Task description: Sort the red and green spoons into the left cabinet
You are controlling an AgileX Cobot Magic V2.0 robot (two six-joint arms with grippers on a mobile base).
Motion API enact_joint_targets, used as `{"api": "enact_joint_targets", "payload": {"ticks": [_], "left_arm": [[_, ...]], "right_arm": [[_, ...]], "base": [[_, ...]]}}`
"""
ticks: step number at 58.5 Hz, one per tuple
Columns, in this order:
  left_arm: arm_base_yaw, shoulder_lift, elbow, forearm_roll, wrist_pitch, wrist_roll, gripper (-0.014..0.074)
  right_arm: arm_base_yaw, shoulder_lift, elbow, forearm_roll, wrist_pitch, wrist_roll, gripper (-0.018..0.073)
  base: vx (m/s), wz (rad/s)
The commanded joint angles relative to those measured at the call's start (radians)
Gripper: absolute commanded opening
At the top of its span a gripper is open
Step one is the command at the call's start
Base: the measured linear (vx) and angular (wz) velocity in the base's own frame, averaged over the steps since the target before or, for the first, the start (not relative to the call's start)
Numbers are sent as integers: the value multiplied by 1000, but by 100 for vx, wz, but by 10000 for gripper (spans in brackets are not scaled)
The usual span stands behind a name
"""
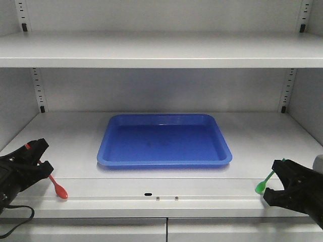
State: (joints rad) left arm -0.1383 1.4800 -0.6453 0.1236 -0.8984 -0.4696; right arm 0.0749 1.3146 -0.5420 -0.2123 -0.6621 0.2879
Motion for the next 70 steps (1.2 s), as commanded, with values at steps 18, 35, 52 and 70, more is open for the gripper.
{"api": "enact_joint_targets", "payload": {"ticks": [18, 35, 52, 70], "left_arm": [[-2, -35, -28, 13, -241, 1, -3], [-10, 39, -319, 254, -93, -166, -3], [-113, 277, -599, 257, 29, -271, -3], [-152, 474, -791, 250, 78, -268, 72]], "right_arm": [[-3, -25, -29, -44, -186, -63, -5], [-2, 141, -339, -218, -123, 112, -5], [82, 385, -603, -367, -108, 235, 8], [178, 597, -875, -338, 103, 237, 145]], "base": [[0, 0], [0, 0], [0, 0], [0, 0]]}}
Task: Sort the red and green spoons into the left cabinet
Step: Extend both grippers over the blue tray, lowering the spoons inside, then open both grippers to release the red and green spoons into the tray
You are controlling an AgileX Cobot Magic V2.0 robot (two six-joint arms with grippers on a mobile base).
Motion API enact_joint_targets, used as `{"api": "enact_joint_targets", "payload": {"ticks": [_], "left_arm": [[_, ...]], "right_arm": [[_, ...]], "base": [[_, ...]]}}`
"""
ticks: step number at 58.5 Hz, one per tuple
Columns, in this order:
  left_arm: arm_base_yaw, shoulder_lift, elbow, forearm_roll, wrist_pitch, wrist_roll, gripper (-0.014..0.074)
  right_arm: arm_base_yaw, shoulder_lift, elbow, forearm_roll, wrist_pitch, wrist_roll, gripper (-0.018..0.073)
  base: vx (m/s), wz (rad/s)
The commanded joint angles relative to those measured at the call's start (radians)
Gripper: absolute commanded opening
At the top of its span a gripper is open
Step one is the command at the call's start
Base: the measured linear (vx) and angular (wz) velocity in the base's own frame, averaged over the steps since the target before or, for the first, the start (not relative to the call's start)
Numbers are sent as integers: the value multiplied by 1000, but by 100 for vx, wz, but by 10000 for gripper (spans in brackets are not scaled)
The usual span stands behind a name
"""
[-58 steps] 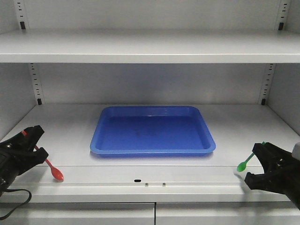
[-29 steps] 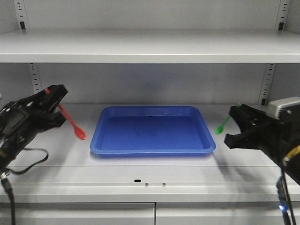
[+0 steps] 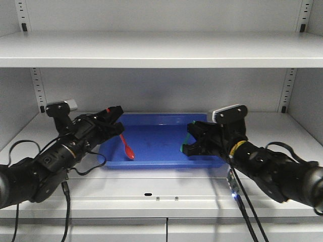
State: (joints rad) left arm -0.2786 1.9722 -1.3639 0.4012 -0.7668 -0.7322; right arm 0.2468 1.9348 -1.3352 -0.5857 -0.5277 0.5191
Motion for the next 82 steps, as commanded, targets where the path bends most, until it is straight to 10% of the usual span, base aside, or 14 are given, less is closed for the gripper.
{"api": "enact_joint_targets", "payload": {"ticks": [1, 27, 37, 48, 63, 72, 82], "left_arm": [[-12, -7, -87, -28, -53, -5, 84], [-13, 70, -240, -21, 23, 4, 544], [-13, 70, -240, 40, 87, 39, 561], [-22, 41, -240, 378, 174, 240, 556], [-21, 35, -241, 382, 174, 386, 541], [-9, 26, -241, 219, 110, 478, 538], [-1, 32, -240, -166, 2, 412, 538]], "right_arm": [[8, -14, -94, 40, -26, 6, 159], [13, 9, -139, 69, 10, 0, 640], [12, 4, -139, 69, 18, -10, 653], [12, 4, -139, 69, 19, -10, 622], [12, 4, -139, 69, 25, -10, 603], [13, 4, -139, 69, 26, -10, 599], [13, 4, -139, 69, 26, -10, 594]], "base": [[0, 0], [0, 0], [0, 0], [0, 0], [0, 0], [0, 0], [0, 0]]}}
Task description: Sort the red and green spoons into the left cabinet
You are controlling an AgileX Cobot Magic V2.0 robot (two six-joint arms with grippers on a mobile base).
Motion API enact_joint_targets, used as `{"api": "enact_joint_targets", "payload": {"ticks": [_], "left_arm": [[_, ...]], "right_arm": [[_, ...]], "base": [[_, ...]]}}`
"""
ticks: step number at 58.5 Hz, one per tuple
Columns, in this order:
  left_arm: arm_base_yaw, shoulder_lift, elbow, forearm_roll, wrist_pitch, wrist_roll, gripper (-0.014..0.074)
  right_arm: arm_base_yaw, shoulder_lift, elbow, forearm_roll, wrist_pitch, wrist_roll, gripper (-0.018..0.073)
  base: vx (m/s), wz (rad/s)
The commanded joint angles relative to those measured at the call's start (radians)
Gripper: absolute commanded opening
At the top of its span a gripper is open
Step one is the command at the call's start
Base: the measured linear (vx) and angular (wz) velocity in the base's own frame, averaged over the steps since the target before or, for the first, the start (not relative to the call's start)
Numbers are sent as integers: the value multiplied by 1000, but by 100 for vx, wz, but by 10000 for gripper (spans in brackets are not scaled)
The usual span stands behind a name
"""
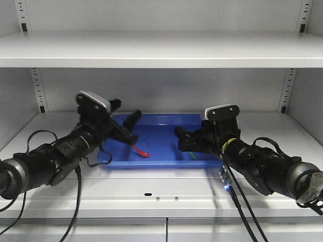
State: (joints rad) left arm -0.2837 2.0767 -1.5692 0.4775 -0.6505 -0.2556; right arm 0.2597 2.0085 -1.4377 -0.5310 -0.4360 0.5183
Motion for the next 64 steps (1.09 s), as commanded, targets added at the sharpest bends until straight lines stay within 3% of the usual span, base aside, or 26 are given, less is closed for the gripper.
{"api": "enact_joint_targets", "payload": {"ticks": [1, 6, 10, 29, 64], "left_arm": [[5, -73, -34, -277, -115, -104, 538], [5, -73, -34, -477, -96, -298, 538], [5, -73, -34, -512, -74, -372, 538], [5, -73, -34, -271, -74, -373, 538], [5, -73, -34, -257, -48, -369, 538]], "right_arm": [[0, -70, -36, 15, -66, -9, 594], [0, -70, -36, 15, -66, -9, 594], [0, -70, -36, 15, -66, -9, 594], [0, -68, -36, 14, -66, -10, 594], [0, -68, -36, 14, -67, -9, 594]], "base": [[0, 0], [0, 0], [0, 0], [0, 0], [0, 0]]}}
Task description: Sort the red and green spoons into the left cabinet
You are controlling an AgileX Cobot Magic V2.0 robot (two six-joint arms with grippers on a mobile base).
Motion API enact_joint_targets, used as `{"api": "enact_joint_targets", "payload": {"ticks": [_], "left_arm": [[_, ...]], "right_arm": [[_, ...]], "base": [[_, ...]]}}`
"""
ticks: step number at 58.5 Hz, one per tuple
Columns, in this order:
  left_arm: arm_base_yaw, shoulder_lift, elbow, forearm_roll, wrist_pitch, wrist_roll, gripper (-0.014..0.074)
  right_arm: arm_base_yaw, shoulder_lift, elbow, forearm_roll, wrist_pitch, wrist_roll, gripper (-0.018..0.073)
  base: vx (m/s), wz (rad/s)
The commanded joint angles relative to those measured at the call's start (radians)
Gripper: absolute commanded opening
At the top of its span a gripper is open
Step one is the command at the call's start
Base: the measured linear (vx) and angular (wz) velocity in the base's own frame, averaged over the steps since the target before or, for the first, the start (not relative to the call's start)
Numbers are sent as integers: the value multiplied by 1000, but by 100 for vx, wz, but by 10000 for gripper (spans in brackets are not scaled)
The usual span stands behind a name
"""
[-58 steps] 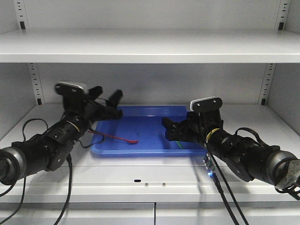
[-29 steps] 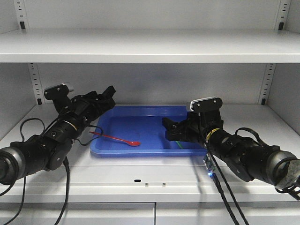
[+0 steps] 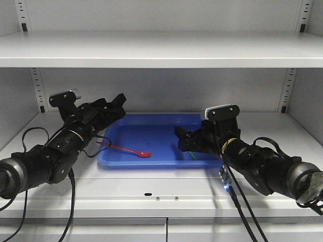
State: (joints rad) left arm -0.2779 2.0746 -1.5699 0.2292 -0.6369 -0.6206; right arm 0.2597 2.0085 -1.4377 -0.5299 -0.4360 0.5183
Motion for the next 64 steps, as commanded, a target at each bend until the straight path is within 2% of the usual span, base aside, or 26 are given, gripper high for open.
{"api": "enact_joint_targets", "payload": {"ticks": [1, 10, 16, 22, 26, 29, 32, 37, 47, 51, 56, 64], "left_arm": [[-1, -70, -33, -9, -57, -4, 538], [-1, -70, -28, -9, -39, -12, 538], [-3, -97, -20, -6, 4, -57, 538], [-1, -173, 56, -63, 32, -35, 538], [-1, -235, 149, -184, 52, 37, 538], [-1, -295, 233, -289, 70, 136, 538], [-3, -357, 305, -348, 91, 230, 538], [-6, -490, 417, -372, 160, 383, 526], [-3, -725, 559, -372, 361, 621, 449], [-2, -814, 611, -373, 448, 657, 395], [-2, -903, 681, -373, 528, 658, 313], [-2, -1058, 846, -366, 578, 658, 148]], "right_arm": [[0, -68, -36, 13, -67, -9, 594], [0, -68, -36, 13, -67, -9, 594], [0, -68, -36, 13, -68, -9, 594], [0, -68, -36, 13, -71, -9, 594], [0, -68, -36, 13, -70, -10, 594], [0, -68, -36, 13, -70, -10, 594], [0, -68, -36, 13, -70, -9, 594], [0, -68, -36, 13, -70, -9, 594], [0, -68, -36, 13, -70, -9, 594], [0, -68, -36, 13, -70, -9, 594], [0, -68, -36, 13, -70, -9, 594], [0, -68, -36, 13, -70, -9, 594]], "base": [[0, 0], [0, 0], [0, 0], [0, 0], [0, 0], [0, 0], [0, 0], [0, 0], [0, 0], [0, 0], [0, 0], [0, 0]]}}
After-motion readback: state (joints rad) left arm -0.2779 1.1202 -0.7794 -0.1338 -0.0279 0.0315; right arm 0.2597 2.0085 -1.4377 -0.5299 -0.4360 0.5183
